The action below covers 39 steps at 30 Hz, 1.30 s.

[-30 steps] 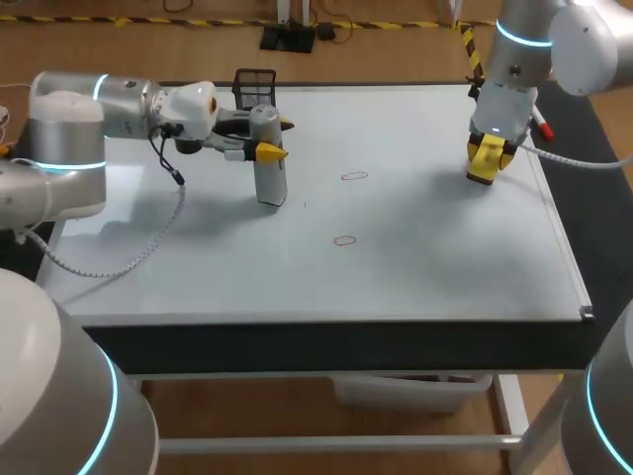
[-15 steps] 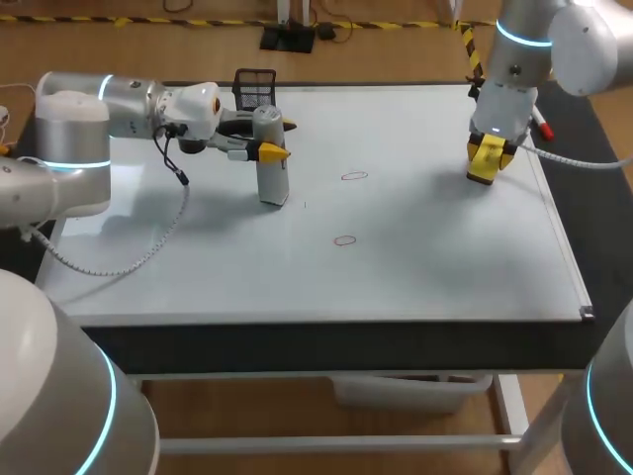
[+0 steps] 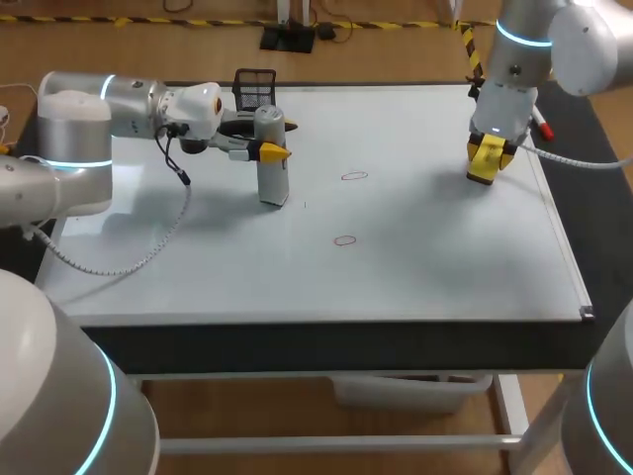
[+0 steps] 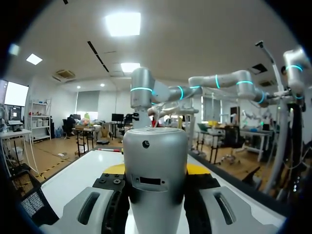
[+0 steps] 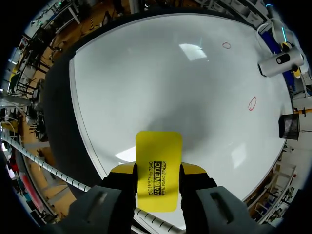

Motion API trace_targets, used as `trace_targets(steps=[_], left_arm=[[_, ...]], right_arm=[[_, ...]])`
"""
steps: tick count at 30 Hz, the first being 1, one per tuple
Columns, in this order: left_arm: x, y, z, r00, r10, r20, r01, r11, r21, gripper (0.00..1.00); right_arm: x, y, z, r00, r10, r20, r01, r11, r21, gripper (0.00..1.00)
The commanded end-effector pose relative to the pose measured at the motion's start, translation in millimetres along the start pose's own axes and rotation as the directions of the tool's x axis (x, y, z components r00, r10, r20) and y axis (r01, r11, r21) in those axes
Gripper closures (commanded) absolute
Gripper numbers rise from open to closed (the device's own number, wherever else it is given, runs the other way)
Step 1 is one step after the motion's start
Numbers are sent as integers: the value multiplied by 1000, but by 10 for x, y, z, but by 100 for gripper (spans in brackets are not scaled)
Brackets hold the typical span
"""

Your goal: Pick up the inspection probe, press it on each red-marked spot on the whiteboard one by one, put down the probe, pick up the eraser, and wipe off all the red marks.

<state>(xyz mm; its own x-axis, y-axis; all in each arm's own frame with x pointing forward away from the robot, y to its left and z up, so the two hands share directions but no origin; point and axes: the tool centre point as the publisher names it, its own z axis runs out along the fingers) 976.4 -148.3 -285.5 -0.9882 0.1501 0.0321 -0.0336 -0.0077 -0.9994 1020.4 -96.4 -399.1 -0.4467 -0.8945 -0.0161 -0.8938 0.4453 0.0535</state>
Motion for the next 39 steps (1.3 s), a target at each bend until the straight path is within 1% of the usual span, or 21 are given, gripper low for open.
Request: trace_targets(steps=[1,15,18,21,25,29,33,39], left_arm=[[-20,33,3,1000,2,-1,-2,1000,2,100],[-20,23,10,1000,6,-3,-6,1000,1,100],[-14,-4,-2,1000,9,-1,-9,1000,2,100],[-6,-76,-58,1000,21,10,-21,1000,7,100],[-22,-228,-183,998,51,29,-51,999,11,100],[-58,-336,-342,996,72,59,-72,997,12,100],[-102,-404,-559,991,82,104,-83,996,11,100],[-161,-501,-968,978,99,183,-100,995,1,100]], right_arm=[[6,-4,-7,1000,-2,-2,2,1000,2,100],[6,-4,-7,1000,-2,-2,2,1000,2,100],[6,-4,-7,1000,-2,-2,2,1000,2,100],[6,-4,-7,1000,-2,-2,2,1000,2,100],[6,-4,-7,1000,-2,-2,2,1000,2,100],[6,-4,-7,1000,-2,-2,2,1000,2,100],[6,-4,-7,1000,-2,-2,2,1000,2,100],[6,-4,-7,1000,-2,-2,2,1000,2,100]])
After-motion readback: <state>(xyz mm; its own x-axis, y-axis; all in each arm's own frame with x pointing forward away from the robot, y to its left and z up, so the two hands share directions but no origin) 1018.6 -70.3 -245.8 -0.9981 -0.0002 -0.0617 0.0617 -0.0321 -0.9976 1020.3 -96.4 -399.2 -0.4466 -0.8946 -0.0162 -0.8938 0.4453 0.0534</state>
